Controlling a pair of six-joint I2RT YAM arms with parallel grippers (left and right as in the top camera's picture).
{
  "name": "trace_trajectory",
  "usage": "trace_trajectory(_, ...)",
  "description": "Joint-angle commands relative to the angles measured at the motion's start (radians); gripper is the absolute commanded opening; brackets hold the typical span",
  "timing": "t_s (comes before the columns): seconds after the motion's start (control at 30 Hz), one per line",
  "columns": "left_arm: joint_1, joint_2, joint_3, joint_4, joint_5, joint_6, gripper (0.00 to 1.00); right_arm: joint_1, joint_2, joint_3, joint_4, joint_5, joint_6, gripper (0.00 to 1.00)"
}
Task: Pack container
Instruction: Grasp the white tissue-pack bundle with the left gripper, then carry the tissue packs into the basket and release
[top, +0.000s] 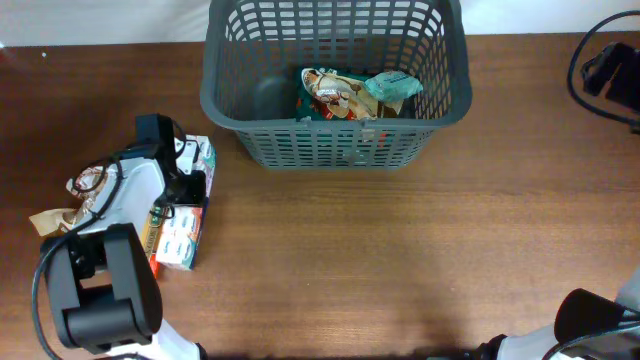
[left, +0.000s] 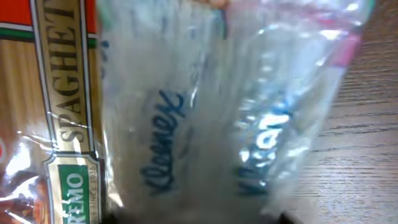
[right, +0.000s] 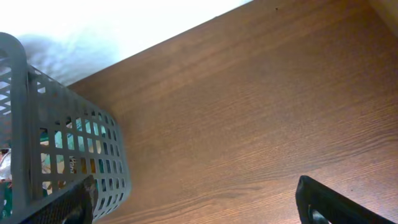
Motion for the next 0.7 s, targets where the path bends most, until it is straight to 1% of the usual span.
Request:
trace_trajectory(0.0,0.003,0.030,0.006,0.004,-0.011,-0.003,0.02,-0.001,-0.003,-0.007,0.000,-0.012,0.001,0.99)
trace_trajectory(0.13,0.003,0.016,0.026,-0.012,-0.012,-0.002,0.02,-0.001,-0.003,-0.007,0.000,-0.012,0.001,0.99)
trace_trajectory(0.23,0.003,-0.013,0.106,-0.060,-0.012,-0.002,0.02,-0.001,-0.003,-0.007,0.000,-0.012,0.001,0.99)
trace_trajectory(0.27,0.003,-0.026,0.147,-0.077,-0.013,-0.002,0.02,-0.001,-0.003,-0.007,0.000,-0.012,0.001,0.99)
trace_trajectory(0.33,0.003,-0.072,0.302,-0.123,-0.012,-0.002,0.02,-0.001,-0.003,-0.007,0.000,-0.012,0.001,0.99)
trace_trajectory(0.47,0.003,-0.124,0.513,-0.153,-0.011,0.013,0.02,-0.001,-0.003,-0.007,0.000,-0.012,0.001,0.99)
trace_trajectory(0.57,-0.002,-0.148,0.673,-0.158,-0.006,0.087,0.02,-0.001,-0.003,-0.007,0.000,-0.012,0.001,0.99)
trace_trajectory(0.67,-0.016,-0.156,0.829,-0.153,0.037,0.222,0.02,-0.001,-0.003,-0.007,0.000,-0.012,0.001,0.99)
